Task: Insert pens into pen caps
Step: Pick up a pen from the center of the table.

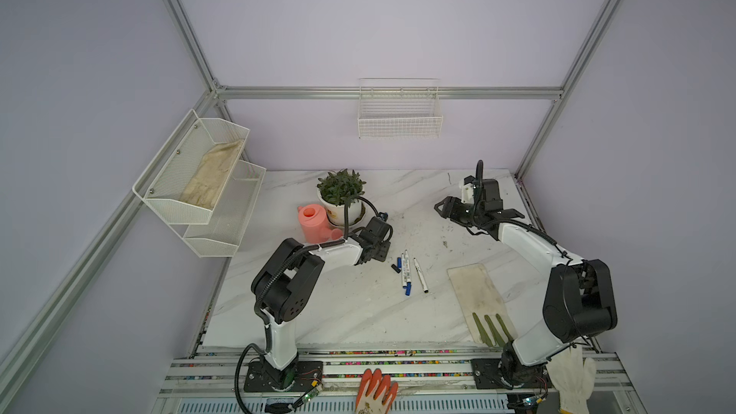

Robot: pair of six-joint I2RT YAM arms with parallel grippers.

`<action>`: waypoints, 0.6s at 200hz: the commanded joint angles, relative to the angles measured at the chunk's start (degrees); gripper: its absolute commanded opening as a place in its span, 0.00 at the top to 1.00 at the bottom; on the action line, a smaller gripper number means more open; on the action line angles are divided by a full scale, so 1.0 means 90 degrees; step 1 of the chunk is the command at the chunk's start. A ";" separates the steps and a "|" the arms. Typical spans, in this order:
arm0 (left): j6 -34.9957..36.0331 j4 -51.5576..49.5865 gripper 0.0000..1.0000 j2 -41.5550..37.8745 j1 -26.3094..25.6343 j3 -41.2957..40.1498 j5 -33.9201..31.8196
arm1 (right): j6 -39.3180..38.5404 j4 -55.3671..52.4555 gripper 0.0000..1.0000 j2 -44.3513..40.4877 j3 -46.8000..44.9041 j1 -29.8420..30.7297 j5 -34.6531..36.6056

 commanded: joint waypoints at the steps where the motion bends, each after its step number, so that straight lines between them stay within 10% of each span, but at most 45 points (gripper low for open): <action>1: 0.0065 -0.0013 0.42 0.0057 0.0042 0.0615 0.0189 | -0.0057 -0.0136 0.39 -0.0077 0.0044 0.0014 0.0090; 57: 0.0527 -0.0610 0.45 0.0609 0.0127 0.1378 0.0407 | -0.0040 -0.0141 0.39 -0.0059 0.0057 0.0013 0.0081; 120: -0.0239 -0.1429 0.71 0.0725 0.0119 0.1315 0.0345 | -0.0038 -0.0136 0.39 -0.0092 0.0048 0.0016 0.0107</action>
